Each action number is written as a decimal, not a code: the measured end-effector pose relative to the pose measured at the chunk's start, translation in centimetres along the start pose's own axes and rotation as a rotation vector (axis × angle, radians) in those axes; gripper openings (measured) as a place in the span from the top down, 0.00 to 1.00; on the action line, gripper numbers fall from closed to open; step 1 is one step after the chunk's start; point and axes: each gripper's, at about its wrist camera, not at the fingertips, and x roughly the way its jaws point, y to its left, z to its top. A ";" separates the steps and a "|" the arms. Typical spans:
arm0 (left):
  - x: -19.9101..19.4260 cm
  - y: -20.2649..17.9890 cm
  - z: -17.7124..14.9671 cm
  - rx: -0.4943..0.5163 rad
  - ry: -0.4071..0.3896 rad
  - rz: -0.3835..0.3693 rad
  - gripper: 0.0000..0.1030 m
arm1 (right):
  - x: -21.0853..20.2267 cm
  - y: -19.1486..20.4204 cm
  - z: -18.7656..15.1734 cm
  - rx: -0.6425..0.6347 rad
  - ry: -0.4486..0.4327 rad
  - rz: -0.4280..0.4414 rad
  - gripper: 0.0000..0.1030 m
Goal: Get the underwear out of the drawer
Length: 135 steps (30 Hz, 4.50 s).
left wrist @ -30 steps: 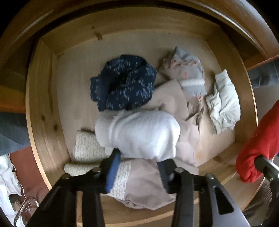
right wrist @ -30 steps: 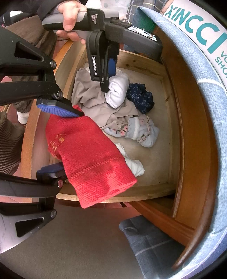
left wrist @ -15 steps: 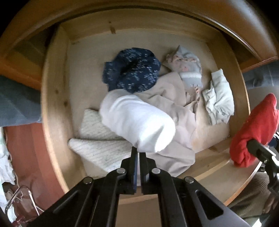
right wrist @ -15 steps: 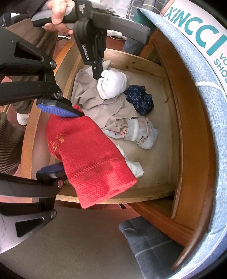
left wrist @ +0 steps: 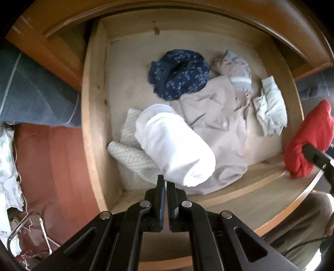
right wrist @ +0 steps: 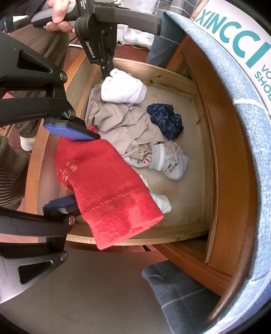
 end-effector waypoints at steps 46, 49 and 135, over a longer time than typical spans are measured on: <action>-3.2 1.9 1.0 -0.287 -0.097 -0.021 0.58 | 0.1 0.3 0.0 -0.011 0.001 -0.013 0.56; -3.5 1.7 1.0 -0.302 -0.110 -0.025 0.56 | -0.1 0.2 -0.1 -0.003 -0.012 -0.038 0.56; -2.3 -0.1 1.4 -0.265 -0.152 0.075 0.65 | -0.6 -0.7 0.0 0.115 -0.016 -0.047 0.58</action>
